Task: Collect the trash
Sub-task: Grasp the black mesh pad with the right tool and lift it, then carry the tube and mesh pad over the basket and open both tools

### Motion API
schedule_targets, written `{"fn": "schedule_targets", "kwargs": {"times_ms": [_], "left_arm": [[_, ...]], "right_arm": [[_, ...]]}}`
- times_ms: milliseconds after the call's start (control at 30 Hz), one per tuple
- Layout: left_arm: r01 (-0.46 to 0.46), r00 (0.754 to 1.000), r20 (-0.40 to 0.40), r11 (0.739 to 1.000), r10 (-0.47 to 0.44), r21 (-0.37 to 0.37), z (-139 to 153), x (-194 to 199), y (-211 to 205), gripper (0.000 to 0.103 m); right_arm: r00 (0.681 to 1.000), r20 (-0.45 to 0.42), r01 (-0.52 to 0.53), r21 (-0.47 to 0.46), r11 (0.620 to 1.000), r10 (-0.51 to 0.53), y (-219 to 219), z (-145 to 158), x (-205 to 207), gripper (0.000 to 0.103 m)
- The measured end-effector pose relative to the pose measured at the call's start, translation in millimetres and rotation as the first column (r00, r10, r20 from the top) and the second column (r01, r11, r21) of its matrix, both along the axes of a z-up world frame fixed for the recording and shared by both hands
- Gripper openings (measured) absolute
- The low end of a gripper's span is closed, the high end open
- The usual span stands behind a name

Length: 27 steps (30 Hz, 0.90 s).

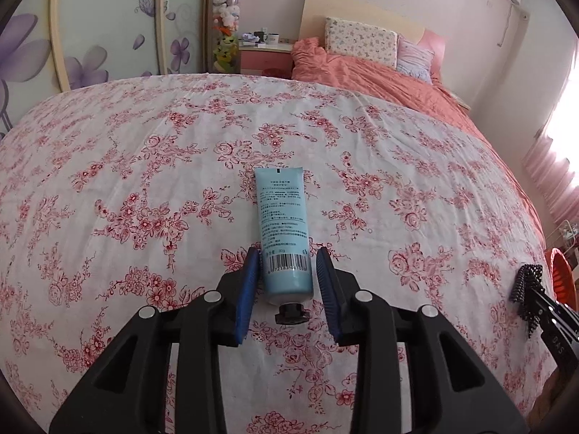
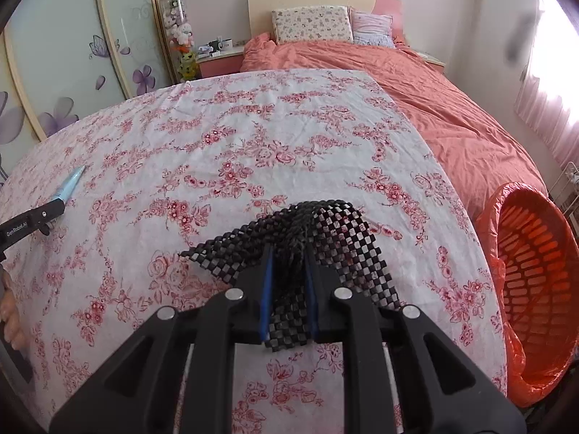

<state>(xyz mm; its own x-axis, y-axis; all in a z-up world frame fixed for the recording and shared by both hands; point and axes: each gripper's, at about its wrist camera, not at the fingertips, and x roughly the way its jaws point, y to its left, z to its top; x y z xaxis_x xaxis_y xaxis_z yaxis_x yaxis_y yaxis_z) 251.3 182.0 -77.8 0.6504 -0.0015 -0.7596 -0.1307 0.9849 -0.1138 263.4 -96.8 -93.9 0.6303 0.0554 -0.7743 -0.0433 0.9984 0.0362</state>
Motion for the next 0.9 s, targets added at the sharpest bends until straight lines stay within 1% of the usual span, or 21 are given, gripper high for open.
{"fn": "schedule_targets", "kwargs": {"times_ms": [367, 400, 433, 467, 500, 567, 600, 733, 900], "left_arm": [[-0.009, 0.999, -0.032, 0.989, 0.013, 0.144, -0.6, 7.5, -19.1, 0.034], [-0.010, 0.999, -0.031, 0.989, 0.015, 0.149, -0.7, 7.3, -19.4, 0.028], [-0.006, 0.999, -0.031, 0.988, 0.011, 0.154, -0.6, 7.3, -20.8, 0.028], [-0.002, 1.000, -0.031, 0.988, 0.007, 0.156, -0.5, 7.2, -21.3, 0.028], [0.004, 0.999, -0.032, 0.988, 0.001, 0.155, -0.2, 6.9, -21.3, 0.028], [0.010, 0.999, -0.036, 0.989, -0.005, 0.146, 1.2, 5.5, -21.2, 0.028], [0.013, 1.000, -0.030, 0.989, -0.009, 0.145, 3.5, 3.2, -21.8, 0.028], [0.024, 1.000, -0.007, 0.987, -0.023, 0.162, 15.2, -7.0, -28.3, 0.028], [0.053, 0.998, 0.031, 0.985, -0.058, 0.167, 38.8, -23.6, -46.7, 0.028]], "right_arm": [[1.000, -0.002, 0.000, 0.020, 1.000, 0.000, -2.7, -0.4, 0.4, 0.018], [1.000, -0.001, 0.000, 0.018, 1.000, 0.000, -2.6, -0.4, 0.1, 0.018], [1.000, -0.001, 0.001, 0.019, 1.000, -0.001, -2.9, -0.3, 0.0, 0.018], [1.000, 0.001, -0.005, 0.018, 1.000, 0.005, -2.7, 0.0, -0.2, 0.015], [1.000, 0.004, -0.018, 0.009, 1.000, 0.018, -0.9, 0.6, -0.1, 0.009], [0.999, 0.011, -0.045, -0.018, 0.999, 0.045, 1.0, 3.0, -2.1, 0.007], [0.999, 0.016, -0.047, -0.010, 0.999, 0.047, -0.7, 5.3, -3.8, 0.007], [0.997, 0.078, -0.022, 0.058, 0.998, 0.018, -20.2, 29.9, -19.4, 0.007], [0.990, 0.144, -0.004, 0.082, 0.997, -0.008, -41.1, 58.4, -46.8, 0.007]]}}
